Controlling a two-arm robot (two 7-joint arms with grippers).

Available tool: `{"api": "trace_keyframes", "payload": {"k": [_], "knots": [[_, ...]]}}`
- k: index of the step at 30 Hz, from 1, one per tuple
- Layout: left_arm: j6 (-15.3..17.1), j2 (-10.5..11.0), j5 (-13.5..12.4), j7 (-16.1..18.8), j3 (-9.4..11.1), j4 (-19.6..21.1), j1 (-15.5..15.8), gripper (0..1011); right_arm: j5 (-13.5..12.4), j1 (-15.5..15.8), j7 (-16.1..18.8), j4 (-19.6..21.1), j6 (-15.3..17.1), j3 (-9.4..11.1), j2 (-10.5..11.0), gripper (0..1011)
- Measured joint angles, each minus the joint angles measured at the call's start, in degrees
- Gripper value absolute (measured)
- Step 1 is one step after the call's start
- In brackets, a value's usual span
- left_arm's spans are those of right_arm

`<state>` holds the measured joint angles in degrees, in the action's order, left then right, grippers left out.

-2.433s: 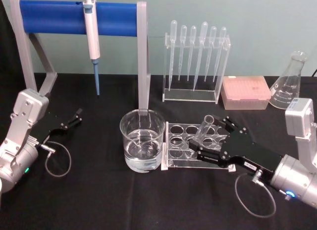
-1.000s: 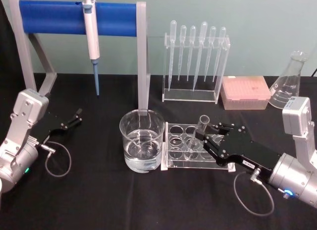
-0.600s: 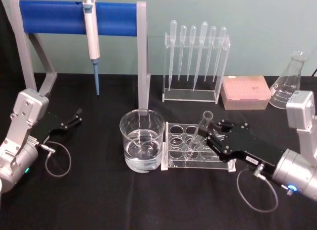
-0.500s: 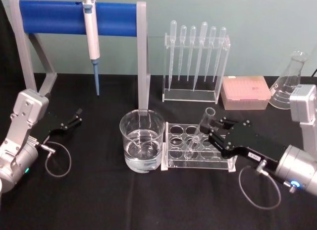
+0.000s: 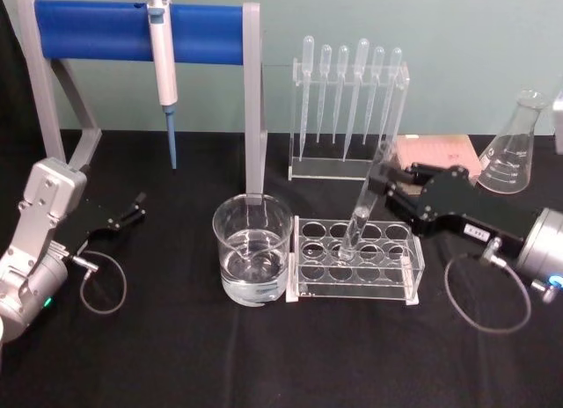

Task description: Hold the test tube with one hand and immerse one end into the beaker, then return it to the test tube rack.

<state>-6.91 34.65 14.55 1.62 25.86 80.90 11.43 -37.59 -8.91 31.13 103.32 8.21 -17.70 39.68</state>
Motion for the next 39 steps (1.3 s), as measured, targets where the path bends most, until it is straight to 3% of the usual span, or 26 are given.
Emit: {"api": "trace_keyframes", "payload": {"k": [6, 19, 39], "knots": [[0.00, 0.00, 0.00, 0.00, 0.00, 0.00, 0.00, 1000, -0.41, -2.34, -0.23, 1.79, 1.31, 0.03, 2.02, 241], [0.00, 0.00, 0.00, 0.00, 0.00, 0.00, 0.00, 1000, -0.48, -8.40, 0.40, 3.51, 7.09, -3.28, 5.68, 241], [0.00, 0.00, 0.00, 0.00, 0.00, 0.00, 0.00, 1000, -2.43, -8.87, -1.81, 3.77, 7.74, -4.26, 6.75, 241]]}}
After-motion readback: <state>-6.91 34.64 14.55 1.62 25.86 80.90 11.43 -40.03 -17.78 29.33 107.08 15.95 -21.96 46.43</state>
